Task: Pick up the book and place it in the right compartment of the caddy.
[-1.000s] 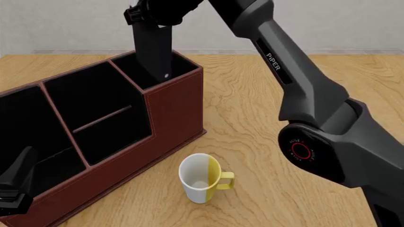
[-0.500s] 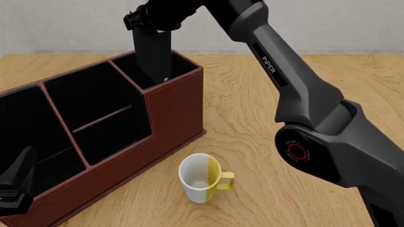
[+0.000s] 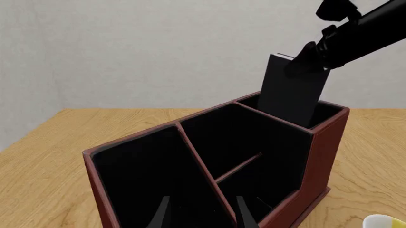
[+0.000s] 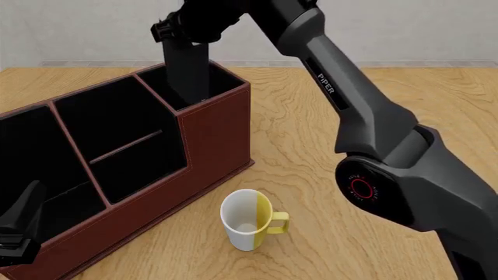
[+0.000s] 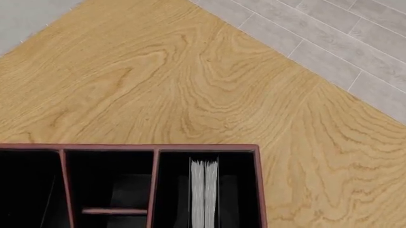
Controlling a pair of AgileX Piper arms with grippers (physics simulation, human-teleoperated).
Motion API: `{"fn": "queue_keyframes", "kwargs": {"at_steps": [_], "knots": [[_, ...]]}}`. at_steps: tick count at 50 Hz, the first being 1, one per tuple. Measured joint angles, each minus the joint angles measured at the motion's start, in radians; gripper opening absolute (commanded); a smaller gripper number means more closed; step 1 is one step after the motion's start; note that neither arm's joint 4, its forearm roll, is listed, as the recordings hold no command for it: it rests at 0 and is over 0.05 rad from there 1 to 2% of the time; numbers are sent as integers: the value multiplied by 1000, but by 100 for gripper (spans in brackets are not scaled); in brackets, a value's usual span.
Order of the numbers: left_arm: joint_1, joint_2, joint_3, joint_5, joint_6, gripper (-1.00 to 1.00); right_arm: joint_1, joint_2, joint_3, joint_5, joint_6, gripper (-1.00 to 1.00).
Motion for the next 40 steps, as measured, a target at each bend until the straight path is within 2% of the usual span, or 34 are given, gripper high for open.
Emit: {"fn": "queue_keyframes", "kwargs": {"at_steps": [40], "knots": [[0, 0, 0, 0, 0, 100, -3, 24, 0, 0, 15, -100]]}}
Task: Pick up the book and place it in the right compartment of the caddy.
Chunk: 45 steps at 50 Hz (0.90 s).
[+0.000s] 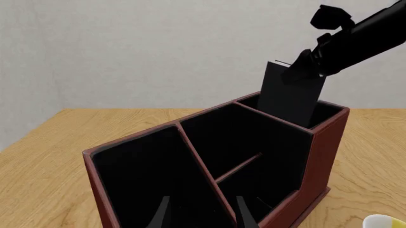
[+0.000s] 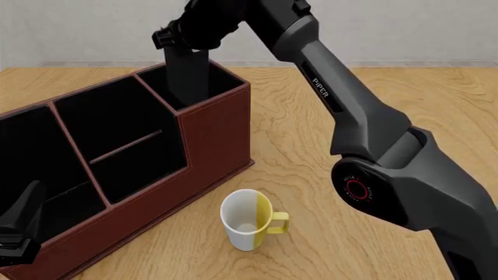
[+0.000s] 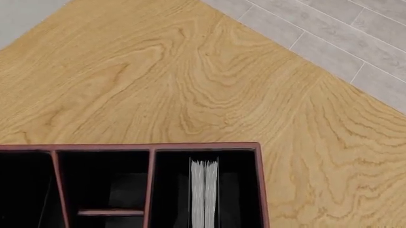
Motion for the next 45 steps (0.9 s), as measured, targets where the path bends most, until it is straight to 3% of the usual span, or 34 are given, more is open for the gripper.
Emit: {"fn": "queue_keyframes", "kwargs": {"at_steps": [45], "knots": [[0, 0, 0, 0, 0, 100, -9, 31, 0, -4, 4, -100]]}}
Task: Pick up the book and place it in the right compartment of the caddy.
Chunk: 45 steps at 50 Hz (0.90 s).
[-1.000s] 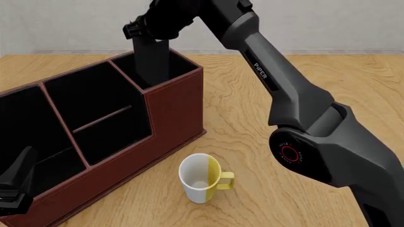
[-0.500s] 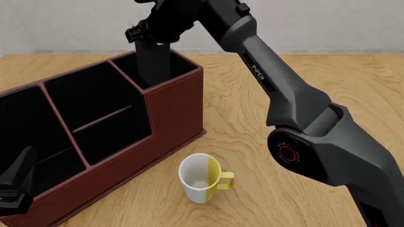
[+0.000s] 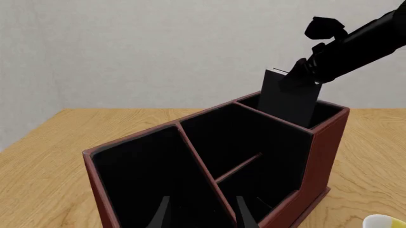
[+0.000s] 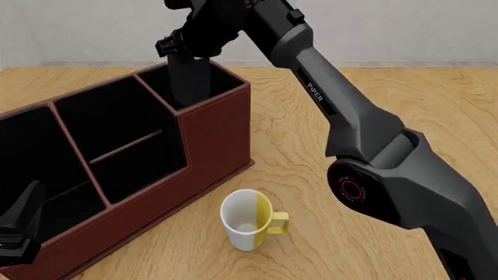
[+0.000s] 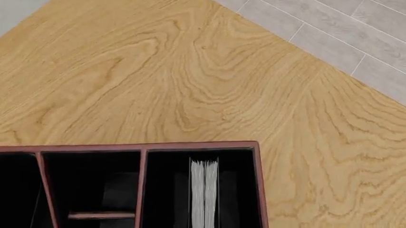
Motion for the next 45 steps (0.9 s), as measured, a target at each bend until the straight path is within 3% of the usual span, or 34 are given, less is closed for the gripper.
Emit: {"fn": "queue_keyframes", "kwargs": {"at_steps": [45], "knots": [[0, 0, 0, 0, 0, 100, -2, 21, 0, -5, 8, -100]]}}
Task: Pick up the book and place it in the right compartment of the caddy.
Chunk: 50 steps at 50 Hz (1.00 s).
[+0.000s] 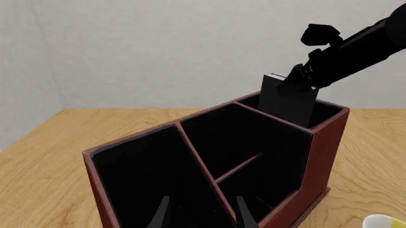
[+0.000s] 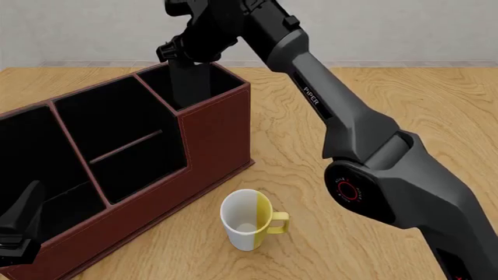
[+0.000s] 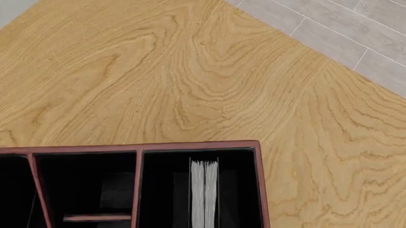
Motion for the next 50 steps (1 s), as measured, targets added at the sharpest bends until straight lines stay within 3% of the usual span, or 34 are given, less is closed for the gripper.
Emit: {"fn": "queue_keyframes", "kwargs": {"at_steps": [50], "knots": [[0, 0, 0, 0, 0, 100, 0, 24, 0, -6, 2, -100]]}}
